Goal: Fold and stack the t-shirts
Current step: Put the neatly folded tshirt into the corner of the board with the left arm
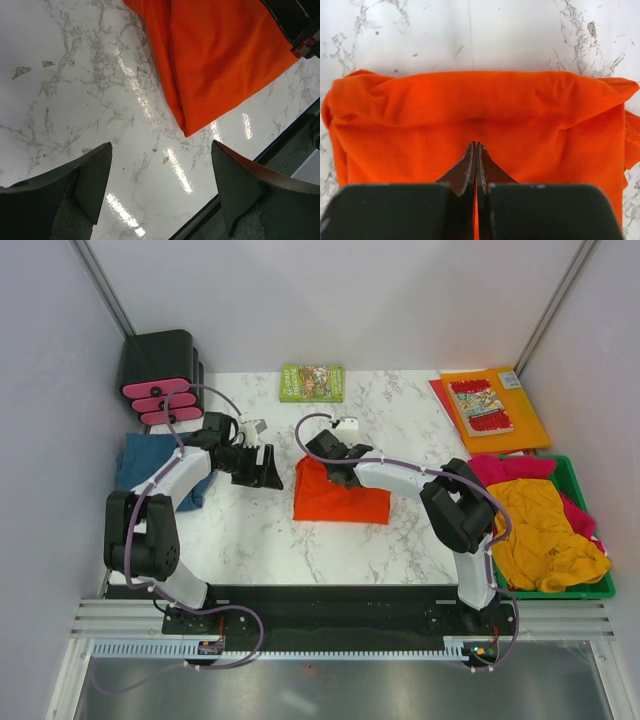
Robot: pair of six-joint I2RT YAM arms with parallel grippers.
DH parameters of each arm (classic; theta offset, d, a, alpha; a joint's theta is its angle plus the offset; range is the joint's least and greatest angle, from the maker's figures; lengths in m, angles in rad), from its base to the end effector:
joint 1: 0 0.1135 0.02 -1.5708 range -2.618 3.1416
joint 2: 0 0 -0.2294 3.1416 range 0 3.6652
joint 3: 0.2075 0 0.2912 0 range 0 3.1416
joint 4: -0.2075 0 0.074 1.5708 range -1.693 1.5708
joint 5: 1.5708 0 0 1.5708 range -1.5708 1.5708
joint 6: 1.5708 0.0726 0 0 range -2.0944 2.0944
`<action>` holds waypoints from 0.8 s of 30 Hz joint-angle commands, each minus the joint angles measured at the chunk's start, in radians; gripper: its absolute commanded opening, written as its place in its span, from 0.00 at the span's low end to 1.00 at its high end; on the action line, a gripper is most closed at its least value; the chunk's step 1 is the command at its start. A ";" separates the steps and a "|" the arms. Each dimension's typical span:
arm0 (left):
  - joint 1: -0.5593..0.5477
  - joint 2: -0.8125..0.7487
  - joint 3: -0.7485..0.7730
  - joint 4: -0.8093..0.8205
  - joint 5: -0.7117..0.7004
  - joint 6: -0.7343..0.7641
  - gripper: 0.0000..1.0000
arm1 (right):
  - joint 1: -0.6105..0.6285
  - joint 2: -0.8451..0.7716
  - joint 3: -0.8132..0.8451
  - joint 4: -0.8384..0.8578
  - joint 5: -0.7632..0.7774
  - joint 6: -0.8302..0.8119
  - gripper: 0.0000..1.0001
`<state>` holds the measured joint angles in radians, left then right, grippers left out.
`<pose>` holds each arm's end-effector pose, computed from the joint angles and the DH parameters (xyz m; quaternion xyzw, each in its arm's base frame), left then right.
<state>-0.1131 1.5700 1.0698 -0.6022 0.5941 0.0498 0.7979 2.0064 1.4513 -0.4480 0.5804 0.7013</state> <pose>0.3523 -0.0809 0.1392 0.1434 0.9215 -0.2916 0.2128 0.3518 0.3037 0.1087 0.0356 0.9226 -0.0182 0.3836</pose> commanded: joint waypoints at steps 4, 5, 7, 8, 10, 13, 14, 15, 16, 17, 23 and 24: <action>-0.097 0.067 0.044 0.176 0.035 -0.136 0.93 | -0.011 0.058 -0.005 0.015 -0.001 0.058 0.00; -0.112 0.071 0.044 0.195 0.030 -0.146 0.95 | -0.009 0.064 -0.006 0.015 -0.007 0.061 0.00; -0.132 0.102 0.047 0.206 0.030 -0.171 0.98 | -0.009 0.078 -0.012 0.015 -0.010 0.075 0.00; -0.137 0.116 0.048 0.208 0.032 -0.174 0.98 | -0.011 0.084 -0.014 0.015 -0.014 0.079 0.00; -0.148 0.165 0.048 0.219 0.029 -0.185 0.97 | -0.009 0.094 -0.022 0.015 -0.019 0.093 0.00; -0.154 0.232 0.048 0.231 -0.002 -0.212 0.97 | -0.009 0.094 -0.037 0.022 -0.022 0.109 0.00; -0.154 0.246 0.051 0.235 -0.007 -0.223 0.96 | -0.009 0.092 -0.040 0.022 -0.027 0.112 0.00; -0.154 0.260 0.053 0.237 -0.008 -0.226 0.96 | -0.011 0.091 -0.048 0.025 -0.027 0.115 0.00; -0.155 0.289 0.056 0.237 -0.011 -0.229 0.96 | -0.009 0.089 -0.052 0.026 -0.027 0.116 0.00; -0.157 0.300 0.062 0.237 -0.016 -0.237 0.96 | -0.008 0.088 -0.055 0.028 -0.028 0.119 0.00; -0.174 0.375 0.079 0.229 0.009 -0.257 0.95 | -0.006 0.084 -0.077 0.035 -0.027 0.125 0.00; -0.178 0.378 0.081 0.225 0.012 -0.257 0.95 | -0.006 0.083 -0.080 0.034 -0.027 0.129 0.00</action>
<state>-0.2691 1.8771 1.1484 -0.3779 0.6289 -0.1761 0.7879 2.0712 1.4147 -0.3977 0.5995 0.7975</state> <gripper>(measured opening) 0.952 0.007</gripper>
